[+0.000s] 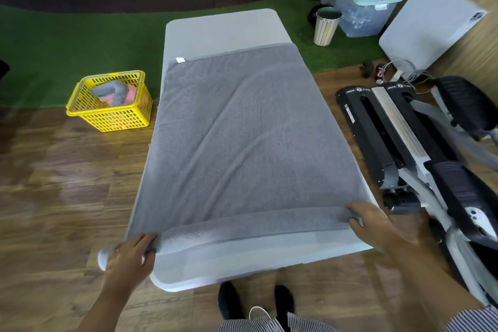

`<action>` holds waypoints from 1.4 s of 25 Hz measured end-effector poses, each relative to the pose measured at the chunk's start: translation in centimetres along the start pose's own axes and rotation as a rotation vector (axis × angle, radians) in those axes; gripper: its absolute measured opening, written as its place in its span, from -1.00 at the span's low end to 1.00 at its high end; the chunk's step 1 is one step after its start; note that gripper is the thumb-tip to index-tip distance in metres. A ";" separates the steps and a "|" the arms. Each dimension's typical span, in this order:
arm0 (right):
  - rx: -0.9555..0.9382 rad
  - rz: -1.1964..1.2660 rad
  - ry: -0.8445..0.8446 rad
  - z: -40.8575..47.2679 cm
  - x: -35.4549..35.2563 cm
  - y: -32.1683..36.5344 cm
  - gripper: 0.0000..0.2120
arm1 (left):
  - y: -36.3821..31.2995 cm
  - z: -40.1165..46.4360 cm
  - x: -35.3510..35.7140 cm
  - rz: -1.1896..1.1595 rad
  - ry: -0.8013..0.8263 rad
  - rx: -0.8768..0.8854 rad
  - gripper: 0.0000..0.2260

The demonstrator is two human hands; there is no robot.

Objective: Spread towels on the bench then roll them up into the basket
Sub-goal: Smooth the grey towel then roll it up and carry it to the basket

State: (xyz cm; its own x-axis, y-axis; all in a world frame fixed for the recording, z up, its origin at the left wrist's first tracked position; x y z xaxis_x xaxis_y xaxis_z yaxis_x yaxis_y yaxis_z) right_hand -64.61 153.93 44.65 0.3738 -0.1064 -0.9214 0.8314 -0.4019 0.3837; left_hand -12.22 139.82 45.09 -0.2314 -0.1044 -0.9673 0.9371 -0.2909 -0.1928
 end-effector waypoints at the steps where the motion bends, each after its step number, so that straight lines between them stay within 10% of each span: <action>1: 0.007 -0.044 0.007 0.0 -0.5 -0.3 -0.75 | -0.5 0.4 0.3 -0.019 -0.002 0.005 -0.57; 9: -0.234 -0.130 -0.313 -1.1 0.0 -1.1 -0.58 | -2.0 1.4 1.2 -0.135 -0.049 -0.008 -0.65; 17: -0.093 -0.083 -0.048 0.2 -0.4 -1.0 -0.77 | -2.8 0.4 1.6 -0.045 -0.006 0.133 -0.60; 35: 0.022 0.017 -0.037 1.0 -0.2 0.1 -0.66 | -3.4 2.3 2.0 -0.066 -0.003 0.146 -0.61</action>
State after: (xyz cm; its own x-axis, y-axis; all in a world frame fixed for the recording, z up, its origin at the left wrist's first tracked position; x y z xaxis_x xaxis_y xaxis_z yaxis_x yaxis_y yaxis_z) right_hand -64.99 153.01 44.81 0.3716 -0.1471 -0.9167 0.8156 -0.4201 0.3980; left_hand -16.47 138.37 44.16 -0.2924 -0.0835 -0.9526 0.8721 -0.4320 -0.2298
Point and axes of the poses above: each hand's wrist, its own z-axis towards the middle knuckle, its own x-axis out of the palm, y = z × x, the point moved 2 cm from there along z, towards the middle knuckle, and after that the axes turned 11 degrees about -y, right-handed, at the moved point
